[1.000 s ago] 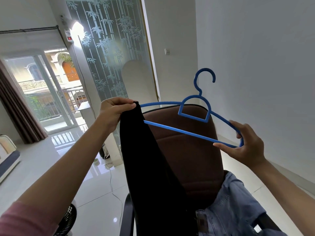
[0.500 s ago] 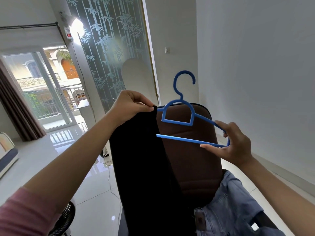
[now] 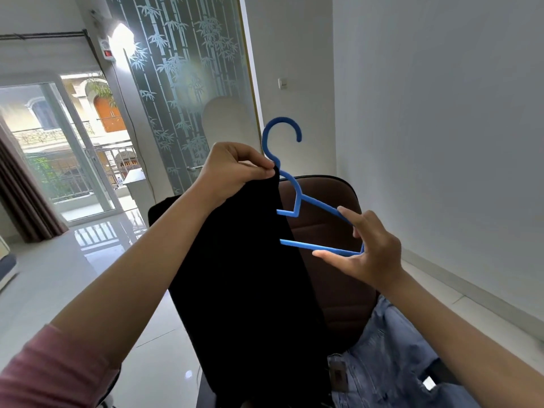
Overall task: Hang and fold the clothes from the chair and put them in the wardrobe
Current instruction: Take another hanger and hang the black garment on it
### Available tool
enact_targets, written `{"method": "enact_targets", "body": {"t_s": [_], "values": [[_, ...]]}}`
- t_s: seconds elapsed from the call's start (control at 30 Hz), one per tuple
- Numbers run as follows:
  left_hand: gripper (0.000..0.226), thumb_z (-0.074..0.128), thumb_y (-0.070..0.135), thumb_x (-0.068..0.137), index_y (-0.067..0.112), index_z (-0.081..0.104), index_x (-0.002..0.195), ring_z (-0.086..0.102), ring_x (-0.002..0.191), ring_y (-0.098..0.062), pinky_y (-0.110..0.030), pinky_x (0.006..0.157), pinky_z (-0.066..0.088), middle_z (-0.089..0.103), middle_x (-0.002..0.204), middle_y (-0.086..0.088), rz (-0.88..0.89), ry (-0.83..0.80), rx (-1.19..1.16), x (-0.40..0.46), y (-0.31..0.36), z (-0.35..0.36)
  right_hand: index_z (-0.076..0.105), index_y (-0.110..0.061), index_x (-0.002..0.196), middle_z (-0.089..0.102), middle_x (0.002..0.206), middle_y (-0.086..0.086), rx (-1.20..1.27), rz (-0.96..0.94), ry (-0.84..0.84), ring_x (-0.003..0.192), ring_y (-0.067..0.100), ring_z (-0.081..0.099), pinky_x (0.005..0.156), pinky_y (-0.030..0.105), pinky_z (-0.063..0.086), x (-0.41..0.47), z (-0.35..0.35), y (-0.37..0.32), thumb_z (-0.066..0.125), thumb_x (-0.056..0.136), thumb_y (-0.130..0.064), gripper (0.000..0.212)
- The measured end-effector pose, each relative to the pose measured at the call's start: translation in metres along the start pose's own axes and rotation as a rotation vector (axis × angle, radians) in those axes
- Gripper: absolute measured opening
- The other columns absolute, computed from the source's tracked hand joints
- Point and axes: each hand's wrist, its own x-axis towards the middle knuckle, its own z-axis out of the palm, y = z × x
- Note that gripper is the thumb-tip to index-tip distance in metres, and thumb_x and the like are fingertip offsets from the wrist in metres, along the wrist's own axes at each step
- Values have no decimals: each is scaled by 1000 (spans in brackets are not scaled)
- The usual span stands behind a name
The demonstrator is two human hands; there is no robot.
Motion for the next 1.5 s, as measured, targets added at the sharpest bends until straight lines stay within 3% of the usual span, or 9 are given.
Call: {"method": "enact_targets", "body": {"t_s": [0.37, 0.47, 0.6, 0.83, 0.93, 1.07, 1.23, 1.33, 1.5], "values": [[30, 80, 18, 73, 16, 60, 96, 70, 72, -15, -26, 71, 58, 71, 83, -1, 56, 116, 356, 0, -3, -7, 51, -17, 123, 61, 75, 5, 15, 7, 54, 61, 5, 42, 58, 7, 38, 10, 6, 0, 73, 64, -64, 79], [25, 76, 37, 74, 19, 63, 87, 64, 67, -14, -33, 68, 54, 67, 72, 2, 84, 154, 569, -2, -7, -10, 52, -17, 123, 60, 75, 4, 8, 20, 40, 62, 3, 41, 61, 1, 33, 11, 5, 1, 73, 64, -65, 79], [21, 76, 33, 75, 14, 67, 76, 64, 68, -22, -41, 69, 54, 67, 70, -3, 137, 147, 500, -8, -4, -11, 49, -21, 128, 59, 81, 4, 77, 79, -28, 63, 4, 41, 60, 1, 34, 12, 5, 4, 66, 68, -70, 80], [19, 75, 27, 78, 11, 65, 74, 57, 60, -19, -31, 60, 46, 64, 67, -6, 182, 197, 446, -13, -7, -14, 56, -17, 125, 51, 118, 9, -108, 32, 172, 107, 23, 48, 99, 21, 27, 5, 14, -12, 79, 65, -58, 77], [20, 76, 26, 77, 11, 64, 75, 56, 59, -17, -30, 60, 45, 64, 67, -7, 186, 231, 410, -14, -7, -15, 58, -16, 117, 63, 99, 7, 162, -72, 89, 92, 17, 56, 82, 34, 46, -16, 25, -34, 82, 71, -39, 56], [18, 76, 18, 78, 11, 60, 82, 61, 60, -13, -19, 59, 50, 65, 69, -7, 223, 233, 334, -20, -1, -12, 57, -22, 118, 65, 101, -8, 499, 125, -230, 88, 8, 61, 72, 37, 52, -28, 36, -51, 69, 84, -35, 39], [14, 72, 12, 81, 11, 58, 80, 57, 66, -36, -30, 62, 47, 60, 71, -21, 258, 169, 294, -24, -2, -18, 57, -32, 109, 55, 72, -13, 375, 177, -301, 63, 4, 52, 56, 24, 45, -33, 41, -45, 67, 83, -38, 28], [9, 71, 9, 82, 10, 62, 83, 53, 59, -27, -20, 60, 45, 60, 72, -22, 223, 129, 278, -27, -1, -25, 71, -22, 88, 48, 58, -13, 236, 125, -257, 60, 6, 44, 53, 28, 37, -36, 37, -37, 68, 82, -37, 16], [15, 69, 2, 81, 16, 65, 85, 62, 68, -19, -15, 68, 49, 66, 76, -12, 139, 67, 263, -37, -7, -49, 68, -16, 64, 55, 62, -13, 156, 192, -148, 61, 7, 50, 54, 33, 42, -30, 12, -2, 73, 73, -53, 38]]}}
